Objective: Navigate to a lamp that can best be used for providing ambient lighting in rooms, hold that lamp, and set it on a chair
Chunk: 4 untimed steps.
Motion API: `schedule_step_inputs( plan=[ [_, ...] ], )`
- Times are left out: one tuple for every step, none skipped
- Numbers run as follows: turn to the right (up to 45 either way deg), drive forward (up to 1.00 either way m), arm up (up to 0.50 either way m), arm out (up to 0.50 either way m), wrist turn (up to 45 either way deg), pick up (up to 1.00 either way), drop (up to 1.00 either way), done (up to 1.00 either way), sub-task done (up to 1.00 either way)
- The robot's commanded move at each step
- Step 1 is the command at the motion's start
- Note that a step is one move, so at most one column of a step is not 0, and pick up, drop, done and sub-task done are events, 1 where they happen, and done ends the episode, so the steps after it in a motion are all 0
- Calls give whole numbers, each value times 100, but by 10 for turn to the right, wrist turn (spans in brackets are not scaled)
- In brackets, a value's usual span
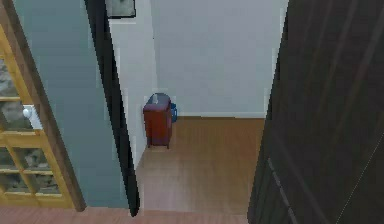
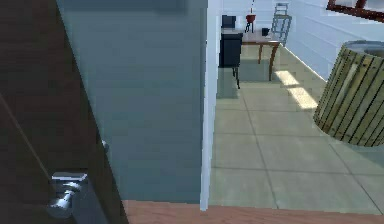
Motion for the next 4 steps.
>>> schedule_step_inputs(
  plan=[
    [30, 0, 0, 0, 0, 0, 0, 0, 0],
    [0, 100, 0, 0, 0, 0, 0, 0, 0],
    [0, 20, 0, 0, 0, 0, 0, 0, 0],
    [-450, 0, 0, 0, 0, 0, 0, 0, 0]
  ],
)
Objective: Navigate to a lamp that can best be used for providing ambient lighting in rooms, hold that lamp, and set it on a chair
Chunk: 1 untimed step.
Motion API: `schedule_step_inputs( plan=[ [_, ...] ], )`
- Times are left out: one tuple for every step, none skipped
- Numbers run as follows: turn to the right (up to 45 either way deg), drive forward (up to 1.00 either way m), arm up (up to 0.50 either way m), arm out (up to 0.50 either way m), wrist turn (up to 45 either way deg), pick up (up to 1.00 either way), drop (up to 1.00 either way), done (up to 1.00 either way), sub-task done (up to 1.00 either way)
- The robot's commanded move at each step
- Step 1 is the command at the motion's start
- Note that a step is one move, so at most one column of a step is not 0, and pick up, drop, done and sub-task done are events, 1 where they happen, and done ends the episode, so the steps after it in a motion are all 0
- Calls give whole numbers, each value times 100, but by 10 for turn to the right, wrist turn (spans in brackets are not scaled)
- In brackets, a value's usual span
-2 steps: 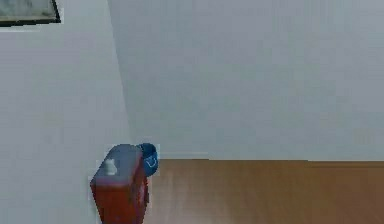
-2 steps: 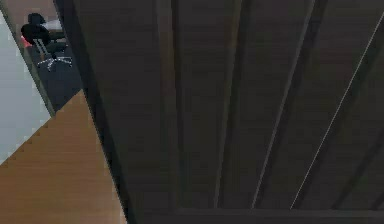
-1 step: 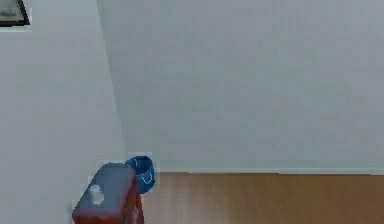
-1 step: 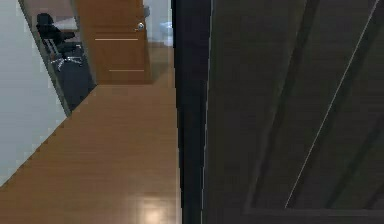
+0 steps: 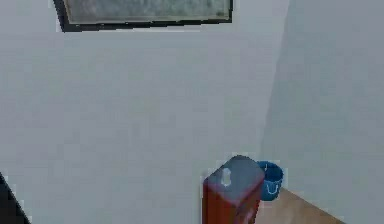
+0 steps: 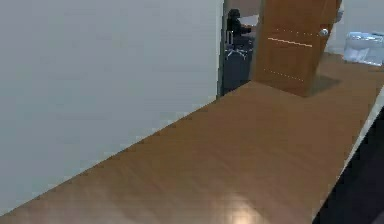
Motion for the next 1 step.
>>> schedule_step_inputs(
  plan=[
    [-450, 0, 0, 0, 0, 0, 0, 0, 0]
  ],
)
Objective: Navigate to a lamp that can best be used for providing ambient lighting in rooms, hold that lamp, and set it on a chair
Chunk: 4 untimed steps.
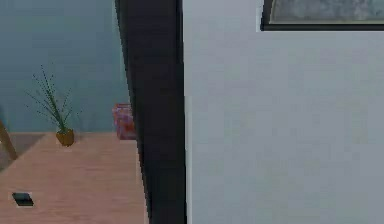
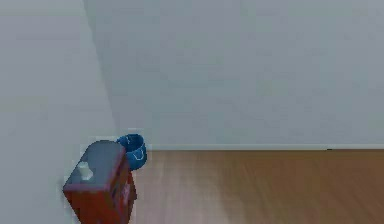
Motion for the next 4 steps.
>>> schedule_step_inputs(
  plan=[
    [-300, 0, 0, 0, 0, 0, 0, 0, 0],
    [-30, 0, 0, 0, 0, 0, 0, 0, 0],
    [450, 0, 0, 0, 0, 0, 0, 0, 0],
    [450, 0, 0, 0, 0, 0, 0, 0, 0]
  ],
)
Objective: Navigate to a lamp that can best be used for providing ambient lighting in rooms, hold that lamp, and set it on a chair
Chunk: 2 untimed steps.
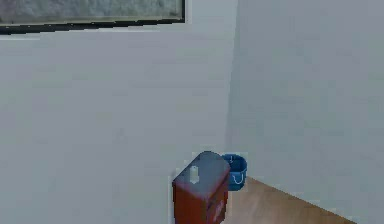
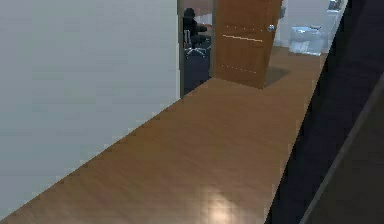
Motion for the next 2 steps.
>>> schedule_step_inputs(
  plan=[
    [240, 0, 0, 0, 0, 0, 0, 0, 0],
    [0, 35, 0, 0, 0, 0, 0, 0, 0]
  ],
)
